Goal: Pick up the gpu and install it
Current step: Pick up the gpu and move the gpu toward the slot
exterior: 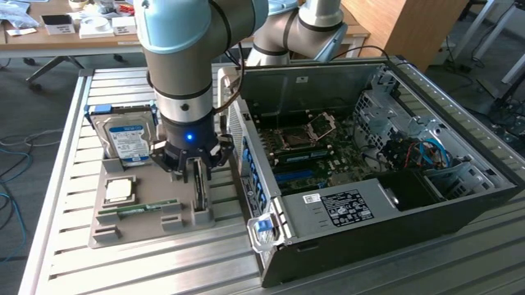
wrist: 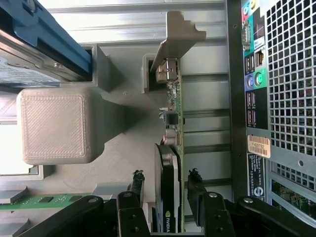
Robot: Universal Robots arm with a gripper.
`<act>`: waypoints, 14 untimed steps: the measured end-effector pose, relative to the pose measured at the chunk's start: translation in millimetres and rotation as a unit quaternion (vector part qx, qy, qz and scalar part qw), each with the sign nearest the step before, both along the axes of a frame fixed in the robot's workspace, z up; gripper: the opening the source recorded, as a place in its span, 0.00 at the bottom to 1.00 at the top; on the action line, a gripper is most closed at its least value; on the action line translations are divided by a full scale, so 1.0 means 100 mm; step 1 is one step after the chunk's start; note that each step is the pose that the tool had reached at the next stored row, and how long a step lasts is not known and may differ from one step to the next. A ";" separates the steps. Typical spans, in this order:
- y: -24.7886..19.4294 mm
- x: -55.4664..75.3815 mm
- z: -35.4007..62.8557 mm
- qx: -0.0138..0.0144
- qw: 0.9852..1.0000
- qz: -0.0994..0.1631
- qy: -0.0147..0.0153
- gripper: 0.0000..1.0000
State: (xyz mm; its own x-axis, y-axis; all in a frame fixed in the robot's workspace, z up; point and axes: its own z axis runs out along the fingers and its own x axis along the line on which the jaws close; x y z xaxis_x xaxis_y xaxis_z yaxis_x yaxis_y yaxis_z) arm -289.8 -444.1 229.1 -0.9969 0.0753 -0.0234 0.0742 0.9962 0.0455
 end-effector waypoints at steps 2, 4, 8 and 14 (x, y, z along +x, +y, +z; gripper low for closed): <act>0.000 0.01 0.000 0.000 1.000 0.000 0.000 0.49; 0.000 0.01 0.001 0.000 1.000 0.000 0.000 0.49; 0.000 0.02 0.001 0.000 1.000 0.000 0.000 0.49; 0.000 0.02 0.004 0.000 1.000 0.000 0.000 0.49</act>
State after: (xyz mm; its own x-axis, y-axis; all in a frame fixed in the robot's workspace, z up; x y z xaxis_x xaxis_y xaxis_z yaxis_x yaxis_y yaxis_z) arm -287.8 -444.1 229.6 -0.9969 0.0754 -0.0231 0.0743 0.9962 0.0453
